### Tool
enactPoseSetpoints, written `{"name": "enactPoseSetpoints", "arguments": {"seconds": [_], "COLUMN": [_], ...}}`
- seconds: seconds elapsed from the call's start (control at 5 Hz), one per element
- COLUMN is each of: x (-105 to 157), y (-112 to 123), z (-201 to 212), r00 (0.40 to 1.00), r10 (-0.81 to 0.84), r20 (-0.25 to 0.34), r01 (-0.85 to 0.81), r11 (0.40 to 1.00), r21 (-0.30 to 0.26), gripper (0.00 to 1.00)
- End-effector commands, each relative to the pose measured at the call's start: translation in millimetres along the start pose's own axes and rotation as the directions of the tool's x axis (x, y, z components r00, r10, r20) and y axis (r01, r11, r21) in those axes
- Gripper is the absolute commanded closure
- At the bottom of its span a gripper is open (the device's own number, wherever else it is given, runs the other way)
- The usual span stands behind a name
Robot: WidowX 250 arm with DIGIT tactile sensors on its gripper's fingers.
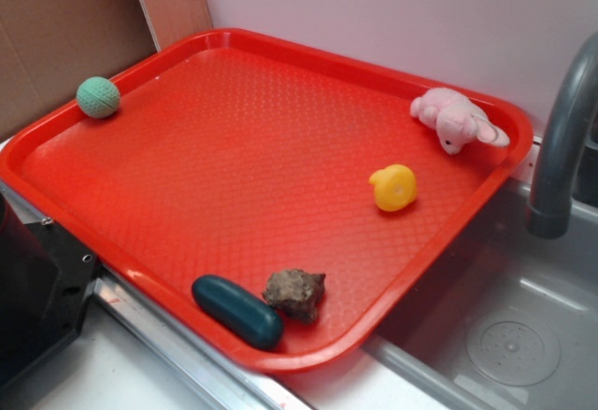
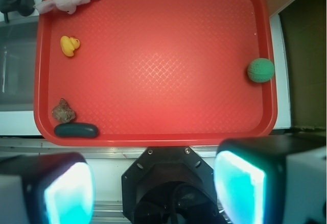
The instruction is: Grab the yellow duck.
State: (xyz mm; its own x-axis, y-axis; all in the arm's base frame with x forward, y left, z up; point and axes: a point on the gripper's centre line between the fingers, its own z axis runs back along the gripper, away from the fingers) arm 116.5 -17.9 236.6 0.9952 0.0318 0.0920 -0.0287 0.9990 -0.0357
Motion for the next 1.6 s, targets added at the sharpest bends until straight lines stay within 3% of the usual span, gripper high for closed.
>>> {"name": "enactPoseSetpoints", "arguments": {"seconds": [0.0,0.2,0.4,0.6,0.8,1.0,1.2,1.4], "x": [0.0,24.0,56.2,84.1,108.3,125.9,133.2,134.2], "y": [0.0,-9.4,-29.9,-67.2,-104.1,-118.8,-129.6,-140.6], "z": [0.0,-37.2,-65.4,-92.7,-119.9,-151.9,-189.6,-217.1], "r00": [1.000,0.997,0.984,0.931,0.873,0.855,0.843,0.843], "r10": [0.000,-0.075,-0.173,-0.341,-0.468,-0.511,-0.536,-0.538], "r20": [0.000,0.003,0.049,0.128,0.137,0.087,0.055,0.014], "r01": [0.000,0.075,0.171,0.334,0.466,0.509,0.538,0.538], "r11": [1.000,0.996,0.984,0.940,0.883,0.860,0.842,0.840], "r21": [0.000,0.040,0.047,0.071,0.051,0.044,-0.037,-0.076], "gripper": [0.00,0.00,0.00,0.00,0.00,0.00,0.00,0.00]}}
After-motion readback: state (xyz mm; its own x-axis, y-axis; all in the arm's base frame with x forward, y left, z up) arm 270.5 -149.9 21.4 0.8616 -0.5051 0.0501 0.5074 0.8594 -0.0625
